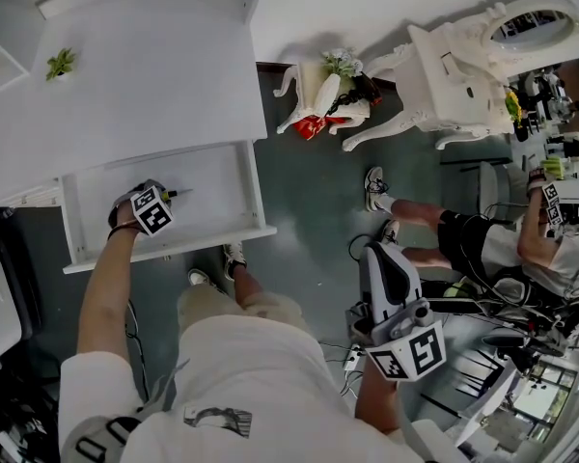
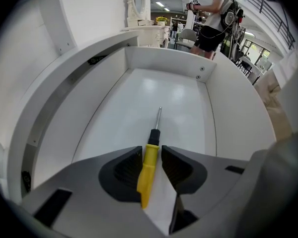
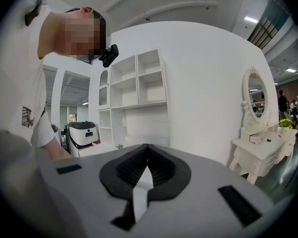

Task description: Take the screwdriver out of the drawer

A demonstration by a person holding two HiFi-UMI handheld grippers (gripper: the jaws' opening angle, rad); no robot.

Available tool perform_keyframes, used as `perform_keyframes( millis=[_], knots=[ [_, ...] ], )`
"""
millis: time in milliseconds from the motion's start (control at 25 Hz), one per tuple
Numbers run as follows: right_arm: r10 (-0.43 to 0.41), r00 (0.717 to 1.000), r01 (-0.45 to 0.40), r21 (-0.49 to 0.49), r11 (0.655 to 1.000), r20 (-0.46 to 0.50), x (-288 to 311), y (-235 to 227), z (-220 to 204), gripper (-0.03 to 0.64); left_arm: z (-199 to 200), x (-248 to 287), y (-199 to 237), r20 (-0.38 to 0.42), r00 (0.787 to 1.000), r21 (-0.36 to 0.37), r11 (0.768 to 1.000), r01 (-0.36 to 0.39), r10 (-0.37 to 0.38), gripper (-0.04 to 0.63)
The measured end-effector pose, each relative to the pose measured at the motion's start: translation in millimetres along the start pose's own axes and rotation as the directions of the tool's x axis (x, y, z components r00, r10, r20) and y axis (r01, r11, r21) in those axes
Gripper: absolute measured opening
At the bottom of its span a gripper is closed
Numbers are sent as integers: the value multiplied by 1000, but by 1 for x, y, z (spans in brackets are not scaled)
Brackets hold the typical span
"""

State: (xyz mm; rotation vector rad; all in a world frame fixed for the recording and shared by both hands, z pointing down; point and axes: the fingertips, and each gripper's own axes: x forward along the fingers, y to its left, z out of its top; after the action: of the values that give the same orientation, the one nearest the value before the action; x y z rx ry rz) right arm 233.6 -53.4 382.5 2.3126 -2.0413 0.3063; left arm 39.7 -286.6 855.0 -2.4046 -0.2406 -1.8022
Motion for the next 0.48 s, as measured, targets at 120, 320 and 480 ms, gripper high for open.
perform_keyframes(
  millis=[120,320,480],
  knots=[
    [5,1000,-5,3,1000,0,-1,4,-1,9,0,1,-4,6,1000,-22,1000,-14,15,99],
    [11,1000,-11,-7,1000,4,-7,10,1,9,-1,2,-4,9,998,-60,997,-58,59,89],
    [16,1000,-16,-24,1000,7,-11,14,6,9,-3,2,-5,-9,996,-11,996,-88,88,87]
  ],
)
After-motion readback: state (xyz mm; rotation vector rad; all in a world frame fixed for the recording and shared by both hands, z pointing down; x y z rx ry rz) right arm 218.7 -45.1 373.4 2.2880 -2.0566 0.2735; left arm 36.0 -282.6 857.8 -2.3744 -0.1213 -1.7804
